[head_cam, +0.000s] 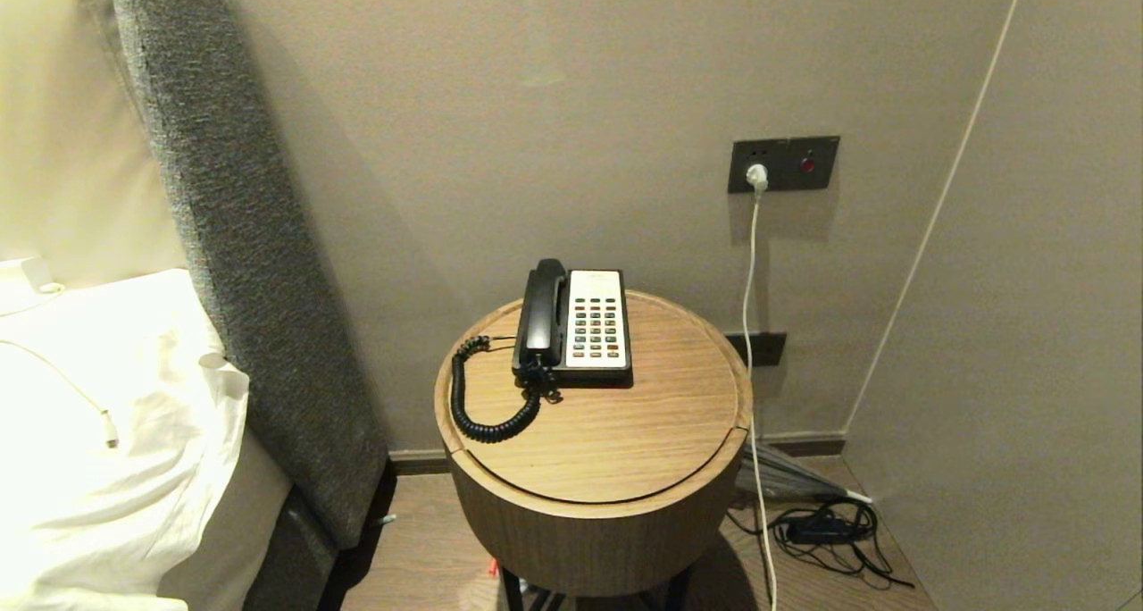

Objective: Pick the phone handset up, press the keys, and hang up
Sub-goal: Pick up the desk phone handset

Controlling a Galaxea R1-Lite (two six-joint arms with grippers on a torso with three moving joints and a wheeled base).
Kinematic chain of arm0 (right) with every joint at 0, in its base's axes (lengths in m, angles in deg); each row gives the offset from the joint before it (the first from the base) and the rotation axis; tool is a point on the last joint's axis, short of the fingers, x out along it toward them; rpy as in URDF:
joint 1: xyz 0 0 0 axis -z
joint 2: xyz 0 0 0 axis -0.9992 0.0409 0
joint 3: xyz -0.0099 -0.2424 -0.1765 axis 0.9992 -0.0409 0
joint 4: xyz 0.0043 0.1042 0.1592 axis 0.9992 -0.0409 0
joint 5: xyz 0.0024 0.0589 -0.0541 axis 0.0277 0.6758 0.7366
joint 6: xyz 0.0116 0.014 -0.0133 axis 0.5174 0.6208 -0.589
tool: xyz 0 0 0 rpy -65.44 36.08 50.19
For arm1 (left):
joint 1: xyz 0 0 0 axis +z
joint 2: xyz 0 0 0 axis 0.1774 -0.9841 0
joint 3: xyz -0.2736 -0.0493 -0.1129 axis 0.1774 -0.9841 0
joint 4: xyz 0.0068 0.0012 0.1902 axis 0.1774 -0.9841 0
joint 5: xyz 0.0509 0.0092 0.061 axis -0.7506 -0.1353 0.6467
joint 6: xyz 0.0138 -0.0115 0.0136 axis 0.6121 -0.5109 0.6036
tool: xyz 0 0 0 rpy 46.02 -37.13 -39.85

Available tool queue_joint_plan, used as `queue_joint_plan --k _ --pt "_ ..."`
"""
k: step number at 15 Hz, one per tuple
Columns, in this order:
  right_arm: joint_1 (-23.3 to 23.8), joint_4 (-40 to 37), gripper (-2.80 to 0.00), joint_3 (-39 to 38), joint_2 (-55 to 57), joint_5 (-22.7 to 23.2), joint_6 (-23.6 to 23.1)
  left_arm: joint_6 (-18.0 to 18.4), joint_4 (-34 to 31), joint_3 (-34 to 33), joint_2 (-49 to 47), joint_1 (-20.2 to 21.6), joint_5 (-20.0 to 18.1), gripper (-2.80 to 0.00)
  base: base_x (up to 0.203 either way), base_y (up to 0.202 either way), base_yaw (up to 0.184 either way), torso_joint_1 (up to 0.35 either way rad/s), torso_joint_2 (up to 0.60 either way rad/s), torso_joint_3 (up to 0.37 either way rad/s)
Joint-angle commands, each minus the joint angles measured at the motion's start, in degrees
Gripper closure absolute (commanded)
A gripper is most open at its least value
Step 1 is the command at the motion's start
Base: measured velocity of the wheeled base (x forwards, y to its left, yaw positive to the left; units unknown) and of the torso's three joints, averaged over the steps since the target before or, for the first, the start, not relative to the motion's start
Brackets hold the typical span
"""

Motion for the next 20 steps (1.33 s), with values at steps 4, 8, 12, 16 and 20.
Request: queue_joint_plan --k 4,8,12,16,20 --pt "0.0 0.0 0.0 0.0 0.1 0.0 0.0 0.0 0.0 0.0 -0.1 0.0 0.0 0.0 0.0 0.0 0.0 0.0 0.0 0.0" --pt "0.0 0.0 0.0 0.0 0.1 0.0 0.0 0.0 0.0 0.0 -0.1 0.0 0.0 0.0 0.0 0.0 0.0 0.0 0.0 0.0" --pt "0.0 0.0 0.0 0.0 0.1 0.0 0.0 0.0 0.0 0.0 -0.1 0.0 0.0 0.0 0.0 0.0 0.0 0.0 0.0 0.0" --pt "0.0 0.0 0.0 0.0 0.1 0.0 0.0 0.1 0.2 -0.2 -0.1 0.0 0.2 0.0 0.0 0.0 0.0 0.001 0.0 -0.007" --pt "0.0 0.0 0.0 0.0 0.1 0.0 0.0 -0.4 0.3 -0.3 -0.1 0.0 0.2 0.0 0.0 0.0 0.0 0.005 0.0 -0.164"
